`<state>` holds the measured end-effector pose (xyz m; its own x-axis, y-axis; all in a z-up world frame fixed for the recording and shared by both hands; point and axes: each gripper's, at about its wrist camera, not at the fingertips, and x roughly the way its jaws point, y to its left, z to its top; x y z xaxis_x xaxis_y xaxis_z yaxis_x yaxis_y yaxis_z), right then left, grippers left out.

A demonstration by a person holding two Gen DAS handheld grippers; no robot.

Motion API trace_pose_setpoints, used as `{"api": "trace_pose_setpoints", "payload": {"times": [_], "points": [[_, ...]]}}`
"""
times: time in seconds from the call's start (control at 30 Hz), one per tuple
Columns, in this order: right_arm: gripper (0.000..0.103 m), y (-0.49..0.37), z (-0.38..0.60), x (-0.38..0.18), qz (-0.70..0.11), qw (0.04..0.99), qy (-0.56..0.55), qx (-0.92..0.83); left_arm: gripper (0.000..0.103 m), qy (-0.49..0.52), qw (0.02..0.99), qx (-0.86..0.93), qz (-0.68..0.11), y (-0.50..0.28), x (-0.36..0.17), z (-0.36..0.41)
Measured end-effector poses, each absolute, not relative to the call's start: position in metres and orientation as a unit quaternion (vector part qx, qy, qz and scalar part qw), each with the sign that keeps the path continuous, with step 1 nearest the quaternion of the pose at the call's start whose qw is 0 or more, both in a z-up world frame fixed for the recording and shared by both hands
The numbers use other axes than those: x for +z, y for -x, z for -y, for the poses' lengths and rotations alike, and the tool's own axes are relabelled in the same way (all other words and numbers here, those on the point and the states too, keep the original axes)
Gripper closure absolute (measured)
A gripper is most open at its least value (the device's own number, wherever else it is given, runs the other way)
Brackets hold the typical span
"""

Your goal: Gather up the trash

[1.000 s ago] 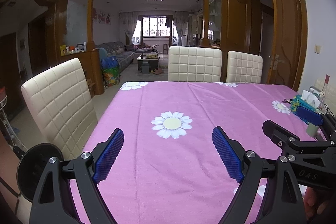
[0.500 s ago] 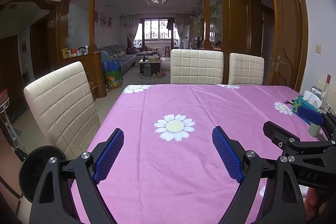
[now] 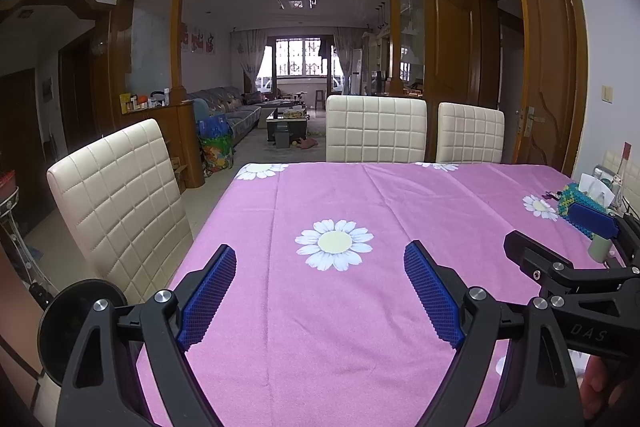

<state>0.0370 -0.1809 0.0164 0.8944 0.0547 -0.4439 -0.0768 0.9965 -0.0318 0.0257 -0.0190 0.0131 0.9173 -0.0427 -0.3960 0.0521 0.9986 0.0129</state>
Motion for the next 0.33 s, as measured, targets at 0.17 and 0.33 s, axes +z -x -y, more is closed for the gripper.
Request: {"api": "trace_pose_setpoints", "payload": {"times": [0.17,0.33], "points": [[0.003,-0.0372,0.1820,0.0171,-0.227,0.973,0.024,0.033,0.019,-0.032,0.980,0.003,-0.195,-0.0242,0.0139,0.0209],[0.003,-0.0372,0.1834,0.0174,-0.227,0.973,0.024,0.033,0.019,-0.033,0.980,-0.001,-0.198,-0.0249,0.0143,0.0199]]}}
